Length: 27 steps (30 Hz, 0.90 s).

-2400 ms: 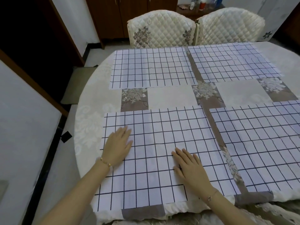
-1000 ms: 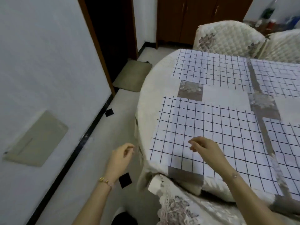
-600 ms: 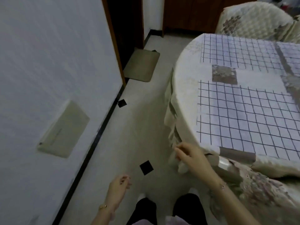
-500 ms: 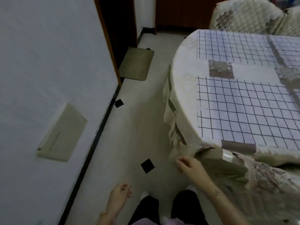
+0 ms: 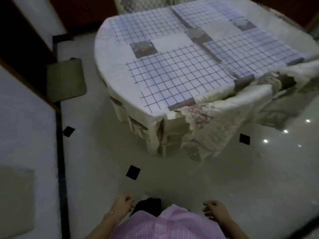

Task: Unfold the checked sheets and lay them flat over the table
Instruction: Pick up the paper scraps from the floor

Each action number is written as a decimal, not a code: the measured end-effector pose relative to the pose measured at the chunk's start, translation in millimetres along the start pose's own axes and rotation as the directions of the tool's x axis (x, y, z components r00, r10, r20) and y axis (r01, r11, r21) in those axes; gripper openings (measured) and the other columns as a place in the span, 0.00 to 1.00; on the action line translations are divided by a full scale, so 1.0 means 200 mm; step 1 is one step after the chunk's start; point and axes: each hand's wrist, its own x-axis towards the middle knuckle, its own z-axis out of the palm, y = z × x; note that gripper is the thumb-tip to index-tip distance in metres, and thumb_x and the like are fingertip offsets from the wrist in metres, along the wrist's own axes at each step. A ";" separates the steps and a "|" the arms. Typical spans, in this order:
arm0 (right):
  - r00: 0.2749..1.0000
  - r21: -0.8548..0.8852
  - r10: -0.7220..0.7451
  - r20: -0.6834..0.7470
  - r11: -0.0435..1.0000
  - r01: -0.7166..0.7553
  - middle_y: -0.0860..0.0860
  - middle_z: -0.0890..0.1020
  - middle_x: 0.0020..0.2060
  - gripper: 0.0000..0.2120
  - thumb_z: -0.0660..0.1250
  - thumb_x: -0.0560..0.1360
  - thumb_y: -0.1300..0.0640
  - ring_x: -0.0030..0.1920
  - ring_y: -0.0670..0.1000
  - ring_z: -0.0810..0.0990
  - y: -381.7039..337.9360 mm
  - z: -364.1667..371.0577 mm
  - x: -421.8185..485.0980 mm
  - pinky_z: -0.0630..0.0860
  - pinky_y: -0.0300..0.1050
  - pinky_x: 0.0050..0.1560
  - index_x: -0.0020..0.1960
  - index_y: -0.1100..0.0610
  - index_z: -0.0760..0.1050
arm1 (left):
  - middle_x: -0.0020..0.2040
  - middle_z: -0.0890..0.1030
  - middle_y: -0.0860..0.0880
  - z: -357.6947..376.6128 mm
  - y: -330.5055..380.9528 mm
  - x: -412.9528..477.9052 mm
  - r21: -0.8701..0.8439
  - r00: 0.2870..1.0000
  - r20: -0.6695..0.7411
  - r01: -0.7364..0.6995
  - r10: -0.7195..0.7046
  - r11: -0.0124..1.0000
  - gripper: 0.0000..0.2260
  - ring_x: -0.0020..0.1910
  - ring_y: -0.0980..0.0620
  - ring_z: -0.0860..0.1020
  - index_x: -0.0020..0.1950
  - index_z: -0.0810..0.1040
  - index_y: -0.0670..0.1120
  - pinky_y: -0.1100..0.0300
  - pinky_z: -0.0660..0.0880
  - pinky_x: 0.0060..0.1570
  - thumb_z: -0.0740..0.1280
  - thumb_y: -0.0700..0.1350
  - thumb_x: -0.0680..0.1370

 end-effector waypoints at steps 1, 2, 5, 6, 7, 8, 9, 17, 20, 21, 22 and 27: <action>1.000 0.070 0.022 -0.012 0.997 -0.021 0.59 0.80 0.35 0.06 0.64 0.77 0.62 0.34 0.56 0.76 0.08 -0.03 -0.02 0.71 0.42 0.34 0.43 0.64 0.76 | 0.32 0.76 0.46 0.05 0.04 0.00 0.057 0.999 0.030 -0.026 0.024 0.998 0.14 0.30 0.53 0.72 0.35 0.74 0.42 0.66 0.67 0.27 0.59 0.35 0.79; 0.999 0.134 0.043 -0.025 0.990 -0.039 0.60 0.79 0.35 0.06 0.63 0.77 0.62 0.34 0.56 0.76 0.16 -0.05 -0.04 0.71 0.42 0.33 0.44 0.64 0.76 | 0.31 0.76 0.46 0.11 0.09 0.01 0.099 0.997 0.057 -0.051 0.045 0.994 0.14 0.30 0.53 0.72 0.34 0.73 0.42 0.64 0.66 0.28 0.59 0.35 0.79; 0.993 0.290 0.092 -0.071 0.955 -0.068 0.59 0.78 0.33 0.06 0.63 0.77 0.65 0.33 0.54 0.75 0.40 -0.12 -0.14 0.71 0.42 0.31 0.43 0.66 0.76 | 0.31 0.76 0.45 0.29 0.25 -0.03 0.191 0.984 0.142 -0.134 0.108 0.972 0.14 0.30 0.52 0.72 0.33 0.74 0.41 0.66 0.66 0.26 0.60 0.34 0.78; 0.991 0.310 0.108 -0.083 0.948 -0.078 0.59 0.78 0.32 0.06 0.63 0.77 0.65 0.32 0.53 0.75 0.49 -0.14 -0.16 0.70 0.41 0.29 0.42 0.66 0.76 | 0.31 0.75 0.45 0.35 0.29 -0.05 0.197 0.976 0.174 -0.167 0.133 0.966 0.14 0.30 0.52 0.72 0.34 0.74 0.41 0.68 0.67 0.24 0.60 0.34 0.79; 0.988 0.324 0.123 -0.090 0.942 -0.088 0.58 0.78 0.32 0.07 0.62 0.77 0.66 0.31 0.52 0.74 0.57 -0.16 -0.19 0.70 0.39 0.28 0.42 0.66 0.76 | 0.31 0.75 0.45 0.41 0.34 -0.07 0.207 0.968 0.202 -0.191 0.150 0.959 0.13 0.30 0.52 0.72 0.35 0.73 0.41 0.69 0.67 0.24 0.60 0.34 0.79; 0.986 0.348 0.143 -0.090 0.932 -0.103 0.57 0.78 0.32 0.07 0.62 0.77 0.65 0.31 0.52 0.74 0.65 -0.18 -0.22 0.70 0.37 0.26 0.42 0.66 0.76 | 0.32 0.75 0.45 0.47 0.38 -0.09 0.219 0.959 0.229 -0.217 0.166 0.951 0.12 0.30 0.52 0.72 0.36 0.73 0.40 0.69 0.68 0.25 0.60 0.35 0.79; 0.982 0.370 0.167 -0.086 0.921 -0.124 0.57 0.78 0.32 0.07 0.62 0.77 0.65 0.31 0.51 0.74 0.73 -0.20 -0.24 0.70 0.35 0.25 0.43 0.66 0.76 | 0.33 0.76 0.45 0.52 0.41 -0.12 0.233 0.952 0.253 -0.236 0.175 0.944 0.10 0.31 0.51 0.73 0.38 0.74 0.40 0.67 0.68 0.28 0.60 0.36 0.80; 0.942 0.633 0.317 -0.107 0.753 -0.182 0.60 0.80 0.36 0.07 0.62 0.78 0.62 0.33 0.54 0.76 1.14 -0.37 -0.29 0.71 0.40 0.32 0.44 0.63 0.77 | 0.40 0.78 0.43 0.92 0.55 -0.27 0.284 0.909 0.367 -0.312 0.198 0.907 0.09 0.37 0.50 0.75 0.44 0.76 0.40 0.65 0.70 0.34 0.59 0.38 0.81; 0.932 0.697 0.325 -0.163 0.706 -0.124 0.58 0.81 0.38 0.07 0.63 0.77 0.60 0.35 0.53 0.78 1.19 -0.48 -0.24 0.73 0.41 0.35 0.46 0.62 0.77 | 0.42 0.78 0.41 1.03 0.57 -0.24 0.362 0.905 0.400 -0.301 0.144 0.882 0.09 0.36 0.50 0.74 0.48 0.76 0.37 0.63 0.69 0.34 0.59 0.39 0.81; 0.930 0.716 0.320 -0.182 0.691 -0.098 0.58 0.81 0.38 0.07 0.62 0.78 0.60 0.36 0.53 0.78 1.21 -0.51 -0.21 0.73 0.41 0.36 0.47 0.62 0.77 | 0.41 0.78 0.41 1.06 0.57 -0.23 0.394 0.904 0.413 -0.292 0.116 0.871 0.09 0.36 0.49 0.74 0.47 0.76 0.36 0.63 0.69 0.34 0.59 0.39 0.81; 0.928 0.730 0.316 -0.198 0.679 -0.076 0.58 0.81 0.39 0.08 0.62 0.78 0.60 0.37 0.53 0.78 1.21 -0.55 -0.19 0.73 0.41 0.37 0.49 0.62 0.78 | 0.40 0.77 0.41 1.10 0.58 -0.20 0.426 0.900 0.426 -0.288 0.091 0.858 0.09 0.35 0.49 0.74 0.45 0.76 0.37 0.64 0.70 0.33 0.59 0.39 0.81; 0.914 0.770 0.302 -0.272 0.638 0.018 0.59 0.82 0.41 0.08 0.61 0.79 0.60 0.39 0.53 0.79 1.19 -0.76 0.04 0.75 0.40 0.39 0.49 0.61 0.78 | 0.37 0.77 0.43 1.34 0.64 0.06 0.555 0.899 0.437 -0.249 -0.024 0.794 0.07 0.34 0.49 0.74 0.48 0.76 0.38 0.65 0.71 0.30 0.59 0.38 0.81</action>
